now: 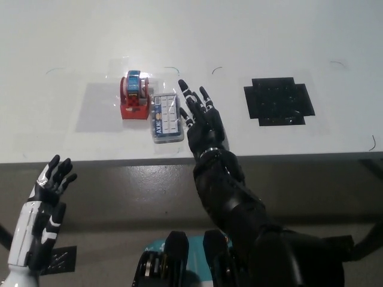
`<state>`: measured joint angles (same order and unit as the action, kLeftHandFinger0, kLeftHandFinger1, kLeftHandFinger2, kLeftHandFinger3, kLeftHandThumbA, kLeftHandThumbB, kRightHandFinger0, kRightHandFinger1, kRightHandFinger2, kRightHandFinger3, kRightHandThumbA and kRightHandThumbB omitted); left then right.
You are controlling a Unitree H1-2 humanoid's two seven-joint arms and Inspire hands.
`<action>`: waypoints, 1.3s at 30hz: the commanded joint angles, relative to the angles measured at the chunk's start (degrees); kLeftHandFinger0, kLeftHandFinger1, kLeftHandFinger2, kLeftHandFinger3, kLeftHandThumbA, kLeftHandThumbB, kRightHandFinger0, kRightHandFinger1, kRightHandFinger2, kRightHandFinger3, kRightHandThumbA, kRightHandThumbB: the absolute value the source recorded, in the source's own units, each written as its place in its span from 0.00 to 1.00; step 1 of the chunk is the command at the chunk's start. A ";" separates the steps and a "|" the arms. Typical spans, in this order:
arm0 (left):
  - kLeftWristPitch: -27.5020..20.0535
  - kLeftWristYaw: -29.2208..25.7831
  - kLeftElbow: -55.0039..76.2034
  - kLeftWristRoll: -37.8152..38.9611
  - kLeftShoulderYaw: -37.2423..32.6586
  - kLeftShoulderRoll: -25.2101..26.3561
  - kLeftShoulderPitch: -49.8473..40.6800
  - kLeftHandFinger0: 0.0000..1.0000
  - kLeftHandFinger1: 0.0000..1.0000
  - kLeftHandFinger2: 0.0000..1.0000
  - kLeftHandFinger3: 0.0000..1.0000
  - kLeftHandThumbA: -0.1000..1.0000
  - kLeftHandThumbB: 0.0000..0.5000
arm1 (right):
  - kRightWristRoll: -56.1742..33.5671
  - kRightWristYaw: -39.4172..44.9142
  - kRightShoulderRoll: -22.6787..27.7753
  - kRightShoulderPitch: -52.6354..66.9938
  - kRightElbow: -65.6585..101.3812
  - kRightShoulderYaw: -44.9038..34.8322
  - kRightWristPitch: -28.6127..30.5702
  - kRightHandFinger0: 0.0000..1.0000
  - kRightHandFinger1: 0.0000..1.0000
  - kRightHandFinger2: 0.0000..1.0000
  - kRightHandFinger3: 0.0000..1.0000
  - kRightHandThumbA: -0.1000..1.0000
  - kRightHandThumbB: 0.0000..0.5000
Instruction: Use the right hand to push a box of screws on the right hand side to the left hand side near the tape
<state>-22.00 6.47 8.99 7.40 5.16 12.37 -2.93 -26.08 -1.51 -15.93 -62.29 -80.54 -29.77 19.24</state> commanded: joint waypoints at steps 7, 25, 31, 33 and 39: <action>-0.75 0.51 2.03 1.01 0.59 0.99 0.98 1.00 1.00 1.00 1.00 0.81 0.23 | 4.85 -9.08 -0.81 -1.86 0.76 5.17 6.55 1.00 1.00 1.00 1.00 1.00 0.34; -0.79 0.41 1.25 -0.45 1.33 1.19 1.04 1.00 1.00 1.00 1.00 0.84 0.26 | 24.45 -12.93 10.69 18.55 56.61 18.92 6.30 1.00 1.00 1.00 1.00 1.00 0.50; -0.35 0.50 1.69 -1.03 0.82 0.87 1.72 1.00 1.00 1.00 1.00 0.85 0.24 | 23.01 -7.28 13.64 29.81 80.51 21.53 -0.12 1.00 1.00 1.00 1.00 1.00 0.54; 0.30 0.55 1.91 -1.02 0.80 1.04 2.25 1.00 1.00 1.00 1.00 0.85 0.24 | 21.57 -5.22 15.20 34.01 87.89 22.73 -2.42 1.00 1.00 1.00 1.00 1.00 0.52; 1.43 0.35 1.96 -1.11 1.40 1.86 3.81 1.00 1.00 1.00 1.00 0.85 0.25 | 16.64 0.32 21.12 45.58 98.23 25.21 -2.29 1.00 1.00 1.00 1.00 0.99 0.44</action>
<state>-21.55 6.45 9.09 7.07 6.22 12.38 -2.80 -10.45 -13.90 -2.97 -27.57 -16.87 -12.72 20.57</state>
